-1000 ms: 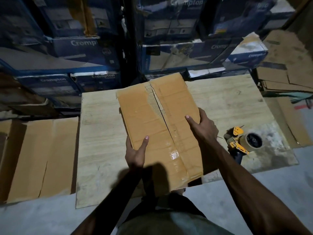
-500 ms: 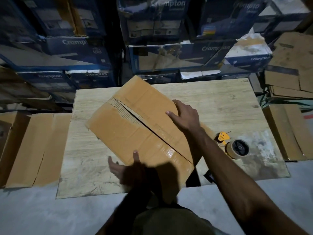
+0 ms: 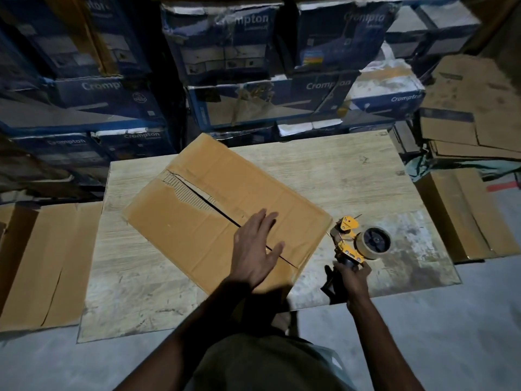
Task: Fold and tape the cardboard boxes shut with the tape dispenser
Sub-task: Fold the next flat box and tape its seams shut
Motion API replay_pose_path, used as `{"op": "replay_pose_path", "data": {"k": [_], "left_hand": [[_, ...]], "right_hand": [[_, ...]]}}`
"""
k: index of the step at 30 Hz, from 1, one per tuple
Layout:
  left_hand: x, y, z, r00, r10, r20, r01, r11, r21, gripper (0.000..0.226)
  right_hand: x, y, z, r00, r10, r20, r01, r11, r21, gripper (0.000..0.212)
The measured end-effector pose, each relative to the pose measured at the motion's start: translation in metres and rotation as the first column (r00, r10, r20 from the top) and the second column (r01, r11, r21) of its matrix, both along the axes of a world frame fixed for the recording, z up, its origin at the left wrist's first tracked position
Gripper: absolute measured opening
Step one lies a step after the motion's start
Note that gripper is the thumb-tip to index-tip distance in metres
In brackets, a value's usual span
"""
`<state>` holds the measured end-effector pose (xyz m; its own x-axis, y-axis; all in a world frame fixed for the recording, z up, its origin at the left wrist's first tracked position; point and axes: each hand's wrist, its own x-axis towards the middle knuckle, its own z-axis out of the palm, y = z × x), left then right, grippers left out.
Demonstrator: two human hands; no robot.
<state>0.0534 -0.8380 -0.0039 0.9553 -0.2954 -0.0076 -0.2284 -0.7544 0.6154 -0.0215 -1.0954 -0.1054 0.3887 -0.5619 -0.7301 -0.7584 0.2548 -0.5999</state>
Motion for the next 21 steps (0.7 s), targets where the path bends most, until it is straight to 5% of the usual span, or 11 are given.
{"op": "replay_pose_path", "data": {"k": [4,9,15,18,21], "left_hand": [[0.000,-0.004,-0.010,0.991,-0.117,-0.066,0.128,0.972,0.195,0.065],[0.000,0.011,-0.008,0.986,-0.131,-0.103,0.141,0.985,0.100,0.064],[0.005,0.034,0.018,0.962,-0.118,-0.248,0.077,0.983,-0.167,0.055],[0.013,0.042,0.033,0.935,-0.087,-0.345,-0.052,0.927,-0.372,0.038],[0.021,0.048,0.042,0.857,-0.055,-0.512,-0.225,0.855,-0.467,0.029]], "right_hand": [[0.004,-0.007,-0.014,0.993,0.010,0.115,-0.013,1.000,0.023,0.058],[0.016,-0.006,0.009,0.940,-0.151,0.305,0.070,0.963,0.261,0.007],[0.036,-0.013,0.058,0.860,-0.384,0.336,0.214,0.869,0.446,0.024],[0.039,-0.014,0.086,0.814,-0.408,0.414,0.270,0.896,0.352,0.013],[0.038,0.014,0.146,0.803,-0.307,0.512,0.240,0.951,0.193,0.041]]}}
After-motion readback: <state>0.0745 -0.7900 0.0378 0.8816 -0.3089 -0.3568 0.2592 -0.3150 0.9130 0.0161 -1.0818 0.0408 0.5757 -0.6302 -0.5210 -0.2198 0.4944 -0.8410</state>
